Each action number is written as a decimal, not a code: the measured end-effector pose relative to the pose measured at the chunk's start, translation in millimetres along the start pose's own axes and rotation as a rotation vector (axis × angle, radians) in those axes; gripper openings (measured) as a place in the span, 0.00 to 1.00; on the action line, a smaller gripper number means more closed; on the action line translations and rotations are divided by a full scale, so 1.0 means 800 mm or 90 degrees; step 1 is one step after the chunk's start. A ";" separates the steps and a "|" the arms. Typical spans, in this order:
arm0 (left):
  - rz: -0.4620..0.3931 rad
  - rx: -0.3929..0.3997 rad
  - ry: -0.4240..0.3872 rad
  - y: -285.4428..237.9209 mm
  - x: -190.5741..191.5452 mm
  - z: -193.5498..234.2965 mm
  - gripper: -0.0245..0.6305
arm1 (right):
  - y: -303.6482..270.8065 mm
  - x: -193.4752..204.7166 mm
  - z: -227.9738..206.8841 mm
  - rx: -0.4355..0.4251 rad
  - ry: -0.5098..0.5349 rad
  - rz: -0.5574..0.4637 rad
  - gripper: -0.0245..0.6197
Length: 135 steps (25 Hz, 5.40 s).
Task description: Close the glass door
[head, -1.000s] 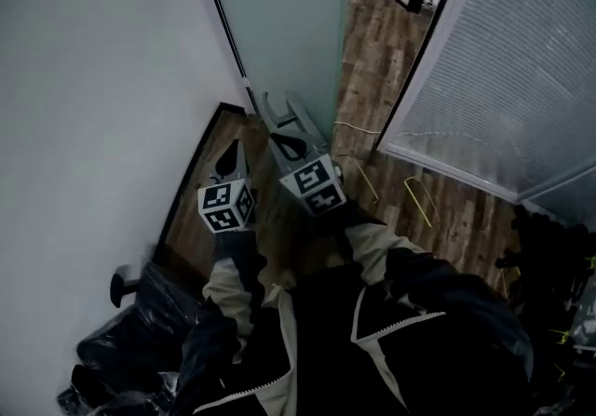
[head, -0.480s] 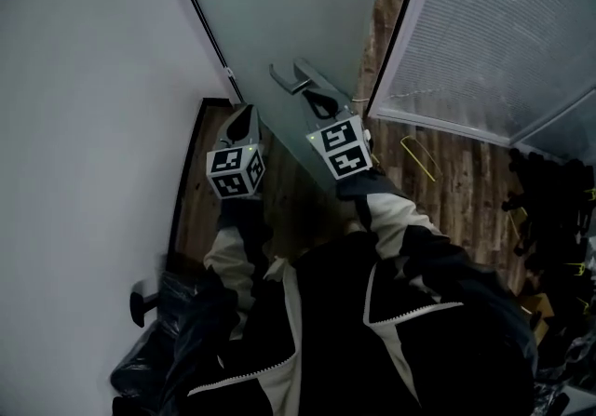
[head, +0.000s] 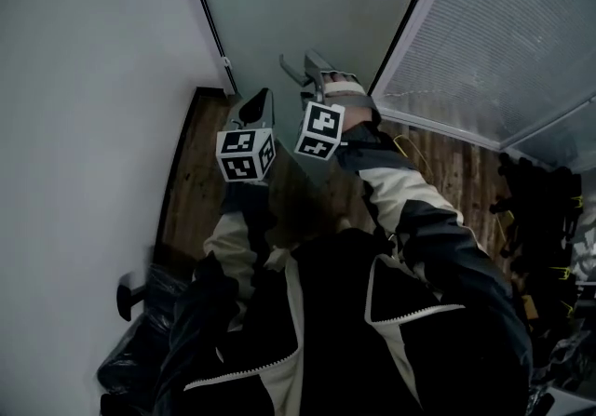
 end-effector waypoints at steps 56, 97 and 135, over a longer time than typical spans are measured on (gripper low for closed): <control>0.025 0.063 -0.017 -0.260 -0.014 -0.090 0.04 | -0.188 0.254 -0.086 0.027 0.262 0.139 0.23; 0.090 0.052 -0.006 -0.333 -0.025 -0.069 0.04 | -0.411 0.424 -0.231 -0.010 0.166 0.291 0.27; 0.051 0.100 -0.068 -0.378 -0.028 -0.058 0.04 | -0.189 0.378 -0.184 0.157 -0.496 -0.053 0.04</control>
Point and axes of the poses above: the fingertips, and each gripper's own axes: y backward along the fingers, z to its left, x out of its underside, the point moved 7 cm from there along y, backward along the fingers, and after that the axes turned 9 degrees about y, right-handed, at the moved point
